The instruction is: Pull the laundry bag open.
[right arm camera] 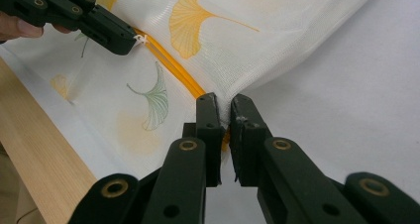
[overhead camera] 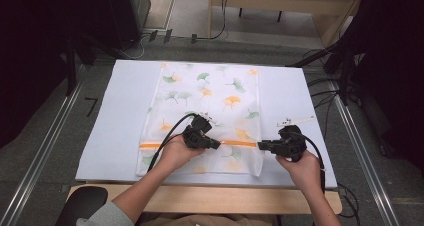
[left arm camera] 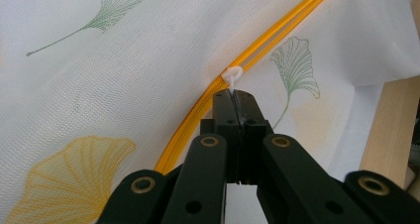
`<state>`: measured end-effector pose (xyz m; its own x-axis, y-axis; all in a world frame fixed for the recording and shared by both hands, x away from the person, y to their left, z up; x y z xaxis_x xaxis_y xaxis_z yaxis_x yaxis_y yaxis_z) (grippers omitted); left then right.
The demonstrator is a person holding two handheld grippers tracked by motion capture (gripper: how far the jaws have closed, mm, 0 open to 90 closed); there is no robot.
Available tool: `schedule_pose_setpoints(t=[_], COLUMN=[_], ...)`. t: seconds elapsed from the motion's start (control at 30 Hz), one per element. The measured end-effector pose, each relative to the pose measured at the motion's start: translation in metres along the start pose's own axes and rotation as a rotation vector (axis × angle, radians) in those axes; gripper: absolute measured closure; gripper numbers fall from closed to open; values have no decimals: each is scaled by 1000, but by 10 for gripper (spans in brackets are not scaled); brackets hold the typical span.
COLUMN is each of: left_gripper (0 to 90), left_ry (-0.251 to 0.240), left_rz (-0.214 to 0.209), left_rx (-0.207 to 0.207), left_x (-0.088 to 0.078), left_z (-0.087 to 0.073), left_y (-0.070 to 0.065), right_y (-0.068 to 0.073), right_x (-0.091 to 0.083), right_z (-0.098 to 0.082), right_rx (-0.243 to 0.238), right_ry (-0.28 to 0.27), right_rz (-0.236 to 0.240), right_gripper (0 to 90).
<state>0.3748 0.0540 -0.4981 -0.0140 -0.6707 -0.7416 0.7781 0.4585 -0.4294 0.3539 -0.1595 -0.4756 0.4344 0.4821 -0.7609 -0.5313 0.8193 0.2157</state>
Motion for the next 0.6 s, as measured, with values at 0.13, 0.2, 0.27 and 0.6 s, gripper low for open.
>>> schedule_pose_setpoints(t=[0.13,0.2,0.27,0.6], left_gripper=[900,900,900,900], left_ry=[-1,0,-8,0], left_rz=[0,-1,-1,2], left_rx=[-1,-1,-3,-19], left_x=[0,0,-1,-4], left_z=[0,0,0,-5], left_y=[0,0,-1,3], right_y=[0,0,0,-1], right_x=[0,0,0,0], right_z=[0,0,0,0], right_rx=[-1,0,-1,-5], right_ry=[0,2,2,14], right_rz=[-1,0,1,1], right_gripper=[859,859,859,859])
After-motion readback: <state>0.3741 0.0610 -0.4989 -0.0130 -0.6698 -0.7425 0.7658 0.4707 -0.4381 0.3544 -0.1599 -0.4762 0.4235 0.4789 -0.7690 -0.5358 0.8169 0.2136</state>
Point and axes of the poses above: each handheld gripper's, and its own axes: x roughly forward along the jaws, z roughly out of its top, y roughly to its left, the point moved 7 cm from there along x, roughly forward along the jaws, and after that the axes turned 9 degrees about -z, right-handed, at the moved point
